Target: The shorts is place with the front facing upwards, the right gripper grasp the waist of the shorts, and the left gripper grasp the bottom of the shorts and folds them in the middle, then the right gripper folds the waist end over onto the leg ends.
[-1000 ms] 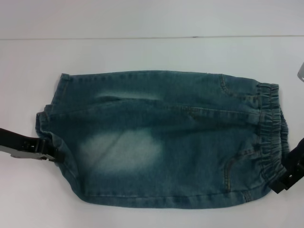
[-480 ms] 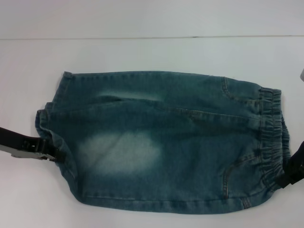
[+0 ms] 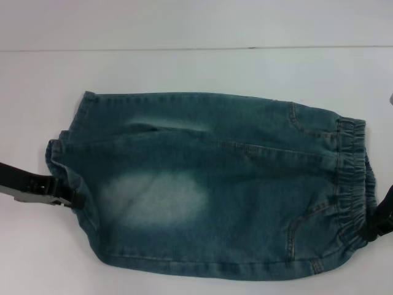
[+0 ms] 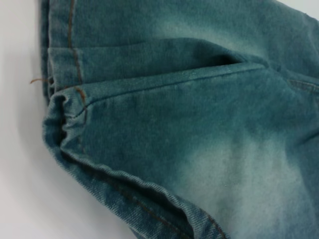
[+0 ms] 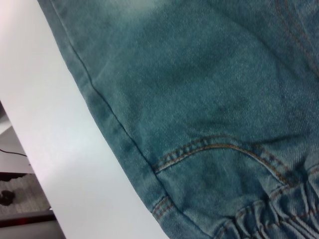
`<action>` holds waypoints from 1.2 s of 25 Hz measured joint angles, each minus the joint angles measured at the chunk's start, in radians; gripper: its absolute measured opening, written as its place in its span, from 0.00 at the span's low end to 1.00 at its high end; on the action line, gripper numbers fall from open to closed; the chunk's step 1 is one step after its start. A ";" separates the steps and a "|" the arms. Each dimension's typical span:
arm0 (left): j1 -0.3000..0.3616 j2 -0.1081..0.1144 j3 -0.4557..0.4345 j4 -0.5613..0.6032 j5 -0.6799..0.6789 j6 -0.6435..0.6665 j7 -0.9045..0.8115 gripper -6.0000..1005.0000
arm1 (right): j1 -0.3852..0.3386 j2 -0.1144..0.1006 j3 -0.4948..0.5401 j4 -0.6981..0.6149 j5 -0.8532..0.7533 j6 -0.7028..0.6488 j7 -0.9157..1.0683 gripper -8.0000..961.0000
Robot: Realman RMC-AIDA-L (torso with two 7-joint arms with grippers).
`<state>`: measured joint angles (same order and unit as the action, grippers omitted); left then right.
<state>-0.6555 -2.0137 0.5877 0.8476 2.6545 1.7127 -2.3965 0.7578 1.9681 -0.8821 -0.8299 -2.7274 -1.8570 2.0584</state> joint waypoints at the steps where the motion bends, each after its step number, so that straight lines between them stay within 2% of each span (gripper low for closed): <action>1: -0.001 0.002 -0.002 0.001 -0.004 0.001 0.000 0.10 | 0.000 0.001 0.004 0.000 0.002 -0.003 0.000 0.05; 5: -0.019 0.022 -0.010 0.004 -0.020 0.003 -0.009 0.10 | -0.005 0.002 0.040 0.000 0.005 -0.005 0.000 0.04; 8: -0.039 0.037 -0.028 0.006 -0.021 0.000 -0.021 0.10 | -0.014 -0.001 0.112 0.000 0.016 -0.011 -0.027 0.04; 13: -0.065 0.049 -0.037 0.006 -0.022 -0.048 -0.050 0.10 | -0.063 -0.009 0.237 0.018 0.109 -0.004 -0.085 0.04; 19: -0.093 0.057 -0.061 -0.006 -0.022 -0.160 -0.108 0.10 | -0.141 -0.011 0.330 0.079 0.268 0.090 -0.106 0.04; 25: -0.105 0.065 -0.099 -0.024 -0.058 -0.246 -0.135 0.10 | -0.211 0.012 0.358 0.126 0.432 0.182 -0.146 0.04; 30: -0.108 0.062 -0.091 -0.057 -0.065 -0.348 -0.164 0.10 | -0.246 0.014 0.398 0.196 0.539 0.262 -0.206 0.05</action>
<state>-0.7638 -1.9520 0.4965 0.7911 2.5890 1.3649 -2.5605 0.5116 1.9825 -0.4845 -0.6344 -2.1882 -1.5951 1.8519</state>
